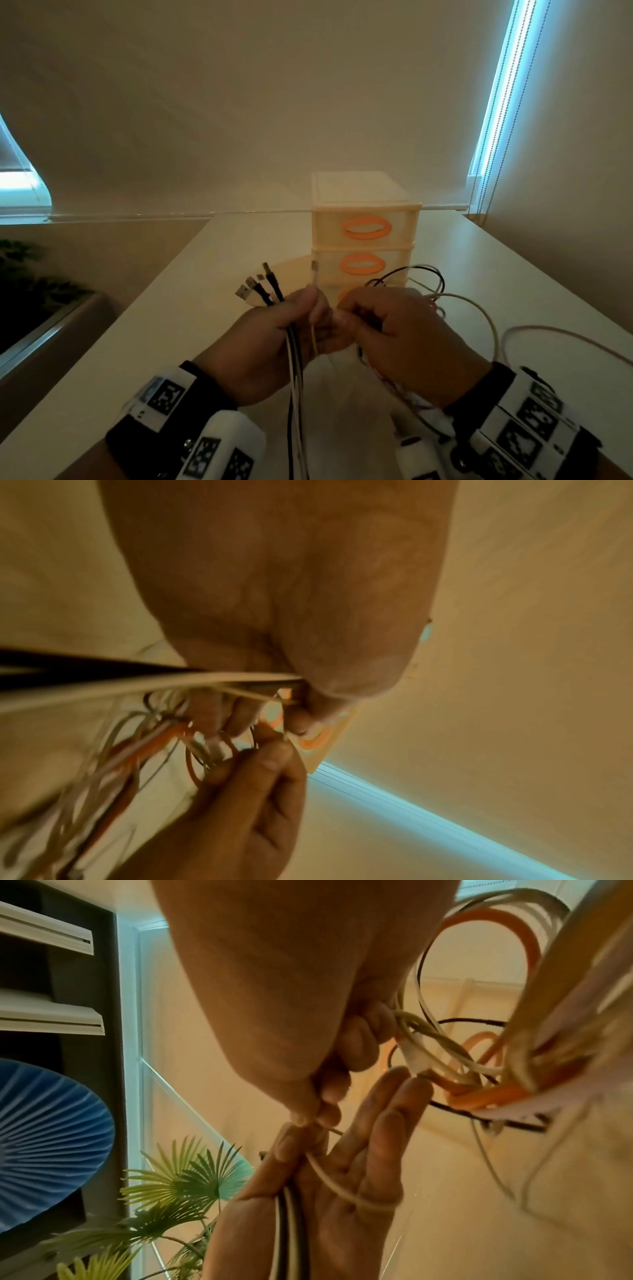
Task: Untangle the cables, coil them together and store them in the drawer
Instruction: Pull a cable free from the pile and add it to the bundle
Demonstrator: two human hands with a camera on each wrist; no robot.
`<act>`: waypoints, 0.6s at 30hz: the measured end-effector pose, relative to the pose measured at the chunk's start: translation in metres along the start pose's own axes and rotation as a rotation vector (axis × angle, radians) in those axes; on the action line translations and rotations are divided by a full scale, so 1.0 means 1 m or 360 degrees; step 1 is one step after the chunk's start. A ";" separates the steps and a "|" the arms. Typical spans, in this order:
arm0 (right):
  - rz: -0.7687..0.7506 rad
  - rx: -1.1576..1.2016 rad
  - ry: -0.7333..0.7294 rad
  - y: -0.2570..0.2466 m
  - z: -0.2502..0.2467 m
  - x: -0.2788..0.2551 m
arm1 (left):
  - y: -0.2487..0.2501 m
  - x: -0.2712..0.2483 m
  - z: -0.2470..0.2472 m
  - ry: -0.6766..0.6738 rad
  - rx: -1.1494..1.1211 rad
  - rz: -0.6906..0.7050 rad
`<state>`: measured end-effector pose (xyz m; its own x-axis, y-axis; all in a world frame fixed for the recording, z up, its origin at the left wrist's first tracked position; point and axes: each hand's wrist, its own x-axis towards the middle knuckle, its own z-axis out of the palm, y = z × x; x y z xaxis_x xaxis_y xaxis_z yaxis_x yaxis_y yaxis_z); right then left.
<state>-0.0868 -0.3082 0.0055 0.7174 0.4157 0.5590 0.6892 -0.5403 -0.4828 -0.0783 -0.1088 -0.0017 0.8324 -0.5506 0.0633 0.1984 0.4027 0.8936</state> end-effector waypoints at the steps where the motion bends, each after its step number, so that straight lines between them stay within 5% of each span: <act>1: -0.0017 0.0018 -0.0089 -0.004 0.001 -0.001 | 0.002 0.000 0.001 0.0056 -0.0044 0.0089; 7: 0.0012 0.0003 -0.0287 -0.002 0.009 0.001 | 0.013 0.002 0.012 0.0413 -0.0569 0.0336; 11: -0.0112 -0.0381 -0.0120 0.006 0.003 0.003 | 0.017 0.000 0.006 0.0498 -0.0783 0.0337; 18: 0.0457 -0.0918 -0.0390 0.047 -0.019 -0.002 | 0.019 0.000 -0.004 0.0309 -0.0744 0.0282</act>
<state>-0.0577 -0.3481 -0.0060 0.9127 0.3143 0.2612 0.3527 -0.9287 -0.1149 -0.0724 -0.0985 0.0131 0.9456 -0.3170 0.0725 0.2184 0.7843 0.5806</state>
